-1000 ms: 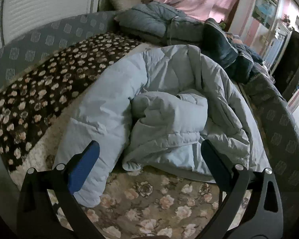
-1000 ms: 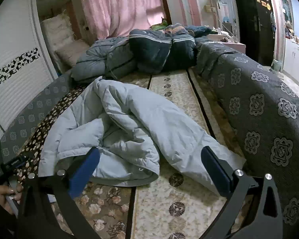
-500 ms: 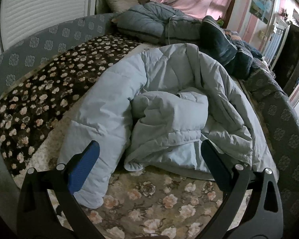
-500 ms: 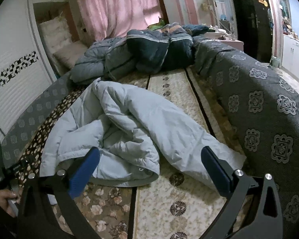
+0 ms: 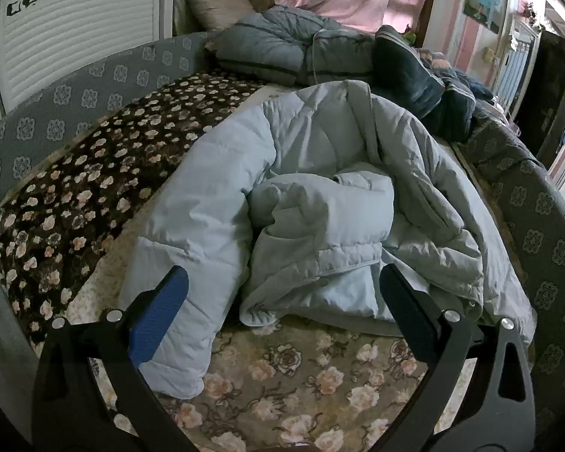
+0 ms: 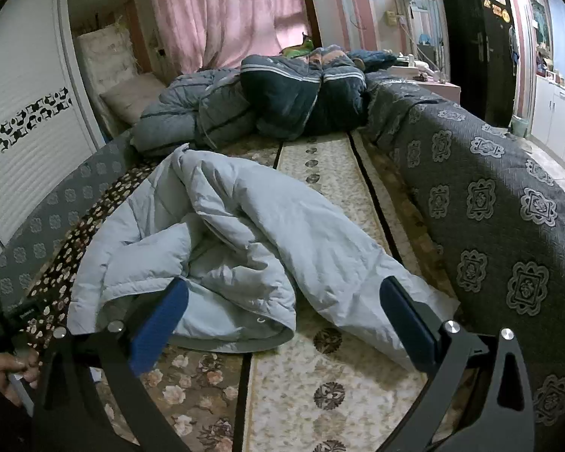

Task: Fold large clothes

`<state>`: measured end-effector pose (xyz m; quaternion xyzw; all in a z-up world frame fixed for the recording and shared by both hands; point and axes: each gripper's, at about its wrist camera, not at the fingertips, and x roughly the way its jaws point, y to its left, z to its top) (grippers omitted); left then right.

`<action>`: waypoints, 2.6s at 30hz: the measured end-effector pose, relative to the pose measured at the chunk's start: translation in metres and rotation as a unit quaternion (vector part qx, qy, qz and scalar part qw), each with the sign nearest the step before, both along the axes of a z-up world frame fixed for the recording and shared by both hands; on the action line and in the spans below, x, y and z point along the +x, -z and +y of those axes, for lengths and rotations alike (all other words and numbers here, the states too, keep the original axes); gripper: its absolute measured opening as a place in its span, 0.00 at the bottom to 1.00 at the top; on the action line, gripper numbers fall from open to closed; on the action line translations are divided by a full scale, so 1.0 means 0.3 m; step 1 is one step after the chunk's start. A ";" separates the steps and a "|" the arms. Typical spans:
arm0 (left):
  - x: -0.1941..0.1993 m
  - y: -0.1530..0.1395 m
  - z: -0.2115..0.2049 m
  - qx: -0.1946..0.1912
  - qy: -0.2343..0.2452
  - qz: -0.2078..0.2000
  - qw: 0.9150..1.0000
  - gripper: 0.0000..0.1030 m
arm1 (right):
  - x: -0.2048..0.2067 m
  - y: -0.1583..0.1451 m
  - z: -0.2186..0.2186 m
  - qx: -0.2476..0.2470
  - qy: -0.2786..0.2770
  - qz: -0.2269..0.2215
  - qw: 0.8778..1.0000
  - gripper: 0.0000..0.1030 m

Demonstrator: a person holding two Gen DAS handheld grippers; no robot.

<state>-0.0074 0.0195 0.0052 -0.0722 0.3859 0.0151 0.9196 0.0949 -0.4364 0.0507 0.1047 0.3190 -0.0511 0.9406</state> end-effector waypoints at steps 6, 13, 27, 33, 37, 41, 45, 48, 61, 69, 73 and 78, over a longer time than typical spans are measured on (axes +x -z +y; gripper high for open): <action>-0.004 0.001 -0.006 0.003 0.000 0.000 1.000 0.97 | 0.003 0.006 0.005 -0.001 -0.001 0.002 1.000 0.98; -0.003 0.002 -0.006 0.004 0.000 -0.001 1.000 0.97 | 0.007 0.018 0.018 -0.005 -0.005 0.005 1.000 0.98; 0.027 0.024 -0.074 0.013 0.028 0.013 0.999 0.97 | 0.029 0.046 -0.011 -0.025 0.011 0.021 0.999 0.98; 0.082 0.057 -0.148 0.048 0.064 0.017 0.997 0.97 | 0.088 0.083 0.016 -0.049 0.009 0.041 0.998 0.98; 0.122 0.105 -0.167 0.059 0.070 0.043 0.995 0.97 | 0.139 0.100 0.048 -0.049 -0.002 0.042 0.998 0.98; 0.167 0.154 -0.152 0.056 0.060 0.067 0.994 0.97 | 0.235 0.138 0.092 -0.023 -0.012 0.051 0.998 0.98; 0.218 0.208 -0.148 0.097 0.049 0.077 0.991 0.97 | 0.334 0.215 0.138 -0.001 -0.025 0.075 0.997 0.98; 0.269 0.262 -0.138 0.097 0.054 0.095 0.989 0.97 | 0.422 0.311 0.170 0.013 -0.033 0.108 0.994 0.98; 0.430 0.464 -0.111 0.098 0.067 0.157 0.980 0.97 | 0.683 0.738 0.165 -0.013 -0.039 0.234 0.971 0.76; 0.484 0.510 -0.126 0.123 0.075 0.152 0.978 0.97 | 0.700 0.749 0.150 0.032 -0.060 0.232 0.970 0.24; 0.504 0.496 -0.117 0.134 0.074 0.149 0.977 0.65 | 0.682 0.687 0.115 0.031 -0.054 0.207 0.976 0.13; 0.526 0.455 -0.047 0.086 0.053 0.148 0.984 0.22 | 0.601 0.549 0.089 0.000 -0.030 0.162 0.986 0.10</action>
